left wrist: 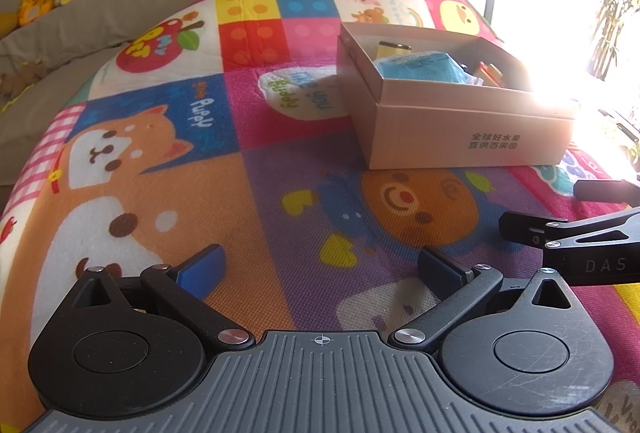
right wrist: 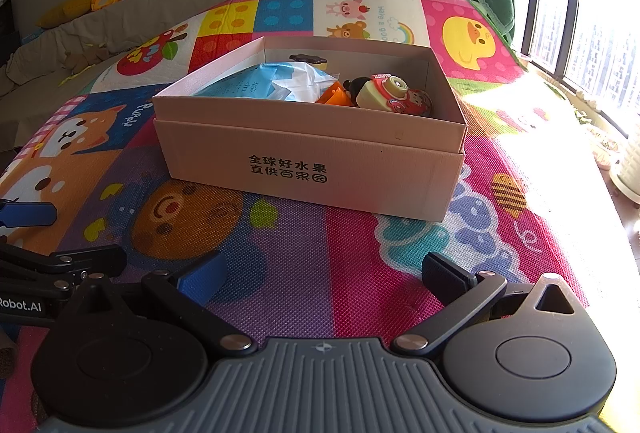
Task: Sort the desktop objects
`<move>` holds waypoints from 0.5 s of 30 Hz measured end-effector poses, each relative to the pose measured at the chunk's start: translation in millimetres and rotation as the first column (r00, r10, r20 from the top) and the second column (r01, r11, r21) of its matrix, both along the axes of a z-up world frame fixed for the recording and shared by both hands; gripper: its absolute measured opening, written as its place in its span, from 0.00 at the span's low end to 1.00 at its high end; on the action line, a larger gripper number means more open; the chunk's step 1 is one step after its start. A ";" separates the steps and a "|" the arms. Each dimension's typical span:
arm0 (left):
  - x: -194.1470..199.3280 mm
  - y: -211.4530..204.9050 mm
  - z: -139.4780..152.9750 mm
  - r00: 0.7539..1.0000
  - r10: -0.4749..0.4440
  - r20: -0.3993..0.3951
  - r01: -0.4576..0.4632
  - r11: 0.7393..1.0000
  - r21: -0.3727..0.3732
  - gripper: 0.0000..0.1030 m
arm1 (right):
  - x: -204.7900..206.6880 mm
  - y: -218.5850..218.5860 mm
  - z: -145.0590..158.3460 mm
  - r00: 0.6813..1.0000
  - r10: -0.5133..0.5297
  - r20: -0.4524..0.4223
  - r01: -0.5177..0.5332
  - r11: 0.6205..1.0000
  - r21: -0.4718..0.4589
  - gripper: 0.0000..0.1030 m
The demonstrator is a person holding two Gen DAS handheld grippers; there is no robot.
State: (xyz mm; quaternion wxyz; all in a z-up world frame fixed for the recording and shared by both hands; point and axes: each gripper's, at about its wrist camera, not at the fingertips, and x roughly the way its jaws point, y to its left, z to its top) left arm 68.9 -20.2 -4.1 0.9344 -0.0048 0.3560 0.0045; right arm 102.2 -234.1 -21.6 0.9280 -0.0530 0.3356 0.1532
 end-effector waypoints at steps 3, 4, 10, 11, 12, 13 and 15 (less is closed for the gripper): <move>-1.7 0.5 0.2 1.000 -0.001 0.000 0.001 1.000 -0.002 1.00 | -1.3 0.9 -0.1 1.000 0.000 0.001 0.000 1.000 -0.002 1.00; -3.2 0.4 0.2 1.000 -0.001 0.000 0.001 1.000 -0.002 1.00 | -1.6 0.8 -0.1 1.000 0.000 0.001 0.000 1.000 -0.004 1.00; 0.1 1.2 0.9 1.000 -0.002 -0.001 0.002 1.000 -0.006 1.00 | -1.5 0.4 -0.1 1.000 0.000 0.001 0.000 1.000 -0.002 1.00; -0.1 0.9 0.8 1.000 -0.002 0.000 0.002 1.000 -0.007 1.00 | -1.5 0.4 0.0 1.000 0.001 0.001 -0.001 1.000 -0.003 1.00; -0.5 0.7 0.7 1.000 -0.002 -0.001 0.002 1.000 -0.006 1.00 | -1.4 0.1 -0.1 1.000 0.000 0.001 0.000 1.000 -0.002 1.00; -0.7 0.8 0.8 1.000 -0.002 0.000 0.002 1.000 -0.006 1.00 | -2.4 -0.1 0.0 1.000 0.000 0.001 0.000 1.000 -0.001 1.00; -0.9 1.3 0.9 1.000 -0.002 0.000 0.002 1.000 -0.008 1.00 | -2.1 0.0 0.1 1.000 0.000 0.001 0.000 1.000 -0.002 1.00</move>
